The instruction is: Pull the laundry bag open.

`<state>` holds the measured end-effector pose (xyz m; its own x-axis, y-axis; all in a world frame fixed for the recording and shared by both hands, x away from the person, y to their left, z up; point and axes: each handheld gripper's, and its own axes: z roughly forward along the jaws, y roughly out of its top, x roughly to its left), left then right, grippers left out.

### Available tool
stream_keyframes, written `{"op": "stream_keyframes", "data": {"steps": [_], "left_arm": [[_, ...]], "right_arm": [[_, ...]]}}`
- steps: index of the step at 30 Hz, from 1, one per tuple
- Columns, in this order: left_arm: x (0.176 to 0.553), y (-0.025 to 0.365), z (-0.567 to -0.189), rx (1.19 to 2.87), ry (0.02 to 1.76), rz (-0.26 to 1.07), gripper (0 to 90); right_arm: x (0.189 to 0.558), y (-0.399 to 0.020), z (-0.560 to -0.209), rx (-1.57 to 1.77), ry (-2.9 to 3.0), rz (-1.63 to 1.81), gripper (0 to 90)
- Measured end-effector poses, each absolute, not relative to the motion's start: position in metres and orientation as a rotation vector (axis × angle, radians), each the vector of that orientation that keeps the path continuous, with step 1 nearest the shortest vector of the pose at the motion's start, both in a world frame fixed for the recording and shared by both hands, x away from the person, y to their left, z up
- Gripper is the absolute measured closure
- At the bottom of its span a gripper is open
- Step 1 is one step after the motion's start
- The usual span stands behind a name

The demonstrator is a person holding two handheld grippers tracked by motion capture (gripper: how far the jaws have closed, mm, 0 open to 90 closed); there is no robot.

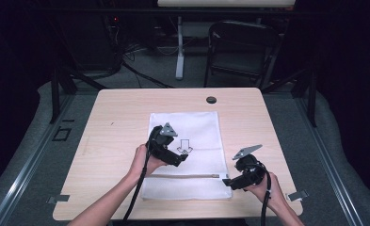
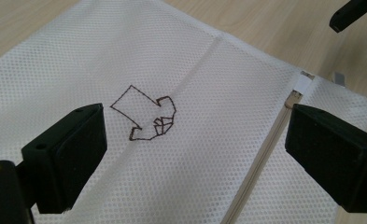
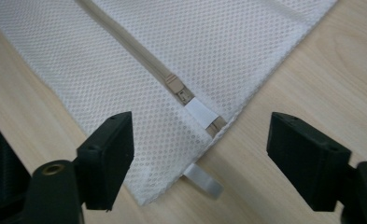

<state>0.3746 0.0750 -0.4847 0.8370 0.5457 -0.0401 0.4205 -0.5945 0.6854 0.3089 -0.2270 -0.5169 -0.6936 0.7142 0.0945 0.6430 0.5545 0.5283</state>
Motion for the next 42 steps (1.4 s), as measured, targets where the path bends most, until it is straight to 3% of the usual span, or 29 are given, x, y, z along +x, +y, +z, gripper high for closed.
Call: {"op": "stream_keyframes", "data": {"steps": [3, 7, 12, 19, 25, 42], "left_arm": [[0.374, 0.072, -0.487, 2.288, 0.688, 0.204, 6.9], [0.374, 0.067, -0.492, 2.299, 0.675, 0.193, 8.4], [0.367, 0.053, -0.501, 2.300, 0.618, 0.171, 13.4], [0.359, 0.036, -0.511, 2.324, 0.535, 0.149, 14.8], [0.357, 0.024, -0.526, 2.370, 0.517, 0.133, 8.4], [0.352, 0.002, -0.552, 2.420, 0.434, 0.069, 20.2]], "right_arm": [[0.310, -0.228, -0.521, 1.192, 2.627, 0.826, 37.4], [0.315, -0.229, -0.526, 1.201, 2.608, 0.802, 70.2], [0.321, -0.228, -0.534, 1.236, 2.614, 0.823, 87.8], [0.325, -0.218, -0.544, 1.211, 2.618, 0.792, 90.0], [0.330, -0.220, -0.553, 1.228, 2.618, 0.774, 90.0], [0.338, -0.216, -0.560, 1.236, 2.675, 0.829, 90.0]]}}
